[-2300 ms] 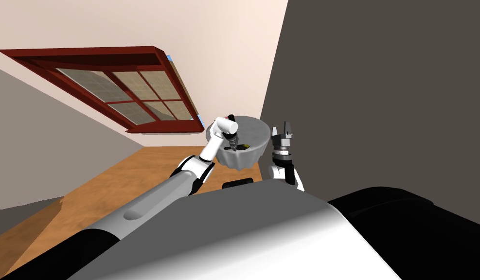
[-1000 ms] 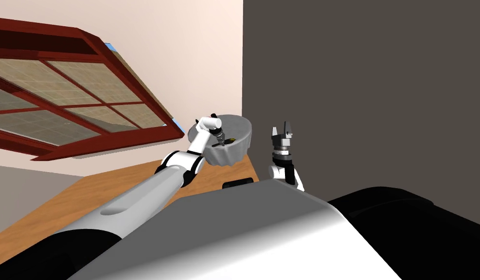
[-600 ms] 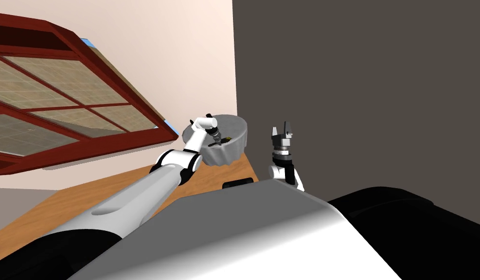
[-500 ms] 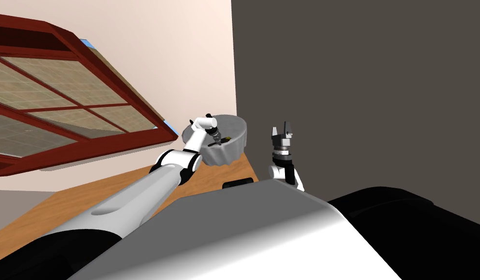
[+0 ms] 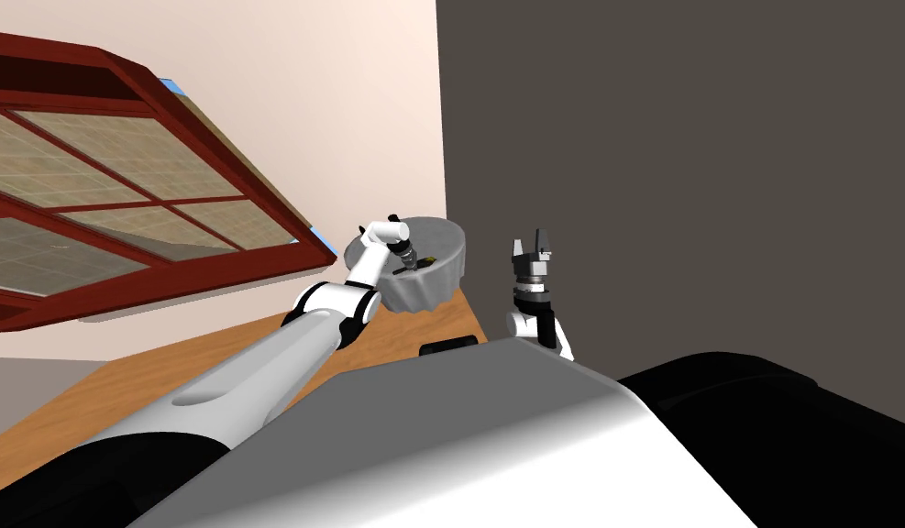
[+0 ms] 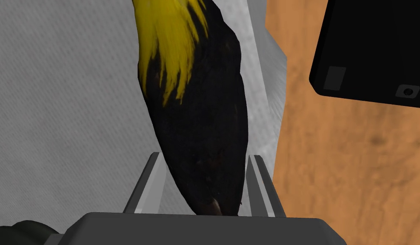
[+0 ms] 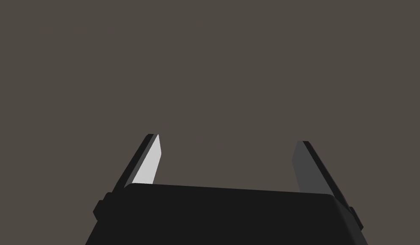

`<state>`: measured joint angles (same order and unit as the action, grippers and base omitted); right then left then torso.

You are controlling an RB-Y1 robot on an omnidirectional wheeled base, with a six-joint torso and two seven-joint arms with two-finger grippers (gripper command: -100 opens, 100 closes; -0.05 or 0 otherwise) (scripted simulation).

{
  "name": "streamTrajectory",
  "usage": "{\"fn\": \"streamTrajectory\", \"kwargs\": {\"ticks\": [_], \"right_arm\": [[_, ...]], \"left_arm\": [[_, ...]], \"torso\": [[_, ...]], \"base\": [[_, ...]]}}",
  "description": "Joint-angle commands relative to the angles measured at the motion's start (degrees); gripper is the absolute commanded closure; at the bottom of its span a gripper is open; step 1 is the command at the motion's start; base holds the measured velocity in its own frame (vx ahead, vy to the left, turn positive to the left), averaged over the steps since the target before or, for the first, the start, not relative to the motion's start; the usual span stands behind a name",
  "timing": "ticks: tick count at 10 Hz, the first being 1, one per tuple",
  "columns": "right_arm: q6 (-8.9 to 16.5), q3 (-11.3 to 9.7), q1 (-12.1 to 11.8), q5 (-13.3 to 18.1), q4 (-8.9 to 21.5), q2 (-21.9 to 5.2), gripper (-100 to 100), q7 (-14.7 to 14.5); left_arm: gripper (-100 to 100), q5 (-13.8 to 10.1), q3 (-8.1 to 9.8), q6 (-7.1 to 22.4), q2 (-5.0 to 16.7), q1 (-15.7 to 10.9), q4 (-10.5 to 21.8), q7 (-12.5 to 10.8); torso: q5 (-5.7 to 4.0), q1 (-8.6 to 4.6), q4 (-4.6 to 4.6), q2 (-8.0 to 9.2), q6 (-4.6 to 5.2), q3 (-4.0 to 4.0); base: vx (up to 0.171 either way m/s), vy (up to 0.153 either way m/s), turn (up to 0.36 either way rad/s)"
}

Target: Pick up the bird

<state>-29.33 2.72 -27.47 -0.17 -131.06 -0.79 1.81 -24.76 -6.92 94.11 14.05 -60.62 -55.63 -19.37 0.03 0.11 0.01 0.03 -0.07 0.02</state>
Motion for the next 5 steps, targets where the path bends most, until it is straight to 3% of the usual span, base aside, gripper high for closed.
{"fn": "streamTrajectory", "kwargs": {"ticks": [1, 2, 3, 5], "right_arm": [[0.0, 0.0, 0.0, 0.0, 0.0, 0.0, 0, 0.0], [0.0, 0.0, 0.0, 0.0, 0.0, 0.0, 0, 0.0], [0.0, 0.0, 0.0, 0.0, 0.0, 0.0, 0, 0.0], [0.0, 0.0, 0.0, 0.0, 0.0, 0.0, 0, 0.0]], "left_arm": [[0, 0.0, 0.0, 0.0, 0.0, 0.0, 0.0, 0.0], [100, -0.1, -0.8, 1.2, -0.8, 0.4, -1.7, -0.7], [100, -0.4, -2.17, 2.8, -2.1, 1.0, -3.3, -1.5], [100, -0.4, -2.17, 2.8, -2.1, 1.0, -4.6, -1.5]], "torso": [[0.0, 0.0, 0.0, 0.0, 0.0, 0.0], [0.0, 0.0, 0.0, 0.0, 0.0, 0.0], [0.01, 0.05, 0.01, -0.08, -0.1, -0.03], [0.01, 0.05, -0.05, -0.32, -0.02, -0.17]], "base": [[0.0, 0.0, 0.0], [0.033, 0.001, 0.227], [0.095, 0.002, 0.424], [0.068, 0.003, 0.03]]}}
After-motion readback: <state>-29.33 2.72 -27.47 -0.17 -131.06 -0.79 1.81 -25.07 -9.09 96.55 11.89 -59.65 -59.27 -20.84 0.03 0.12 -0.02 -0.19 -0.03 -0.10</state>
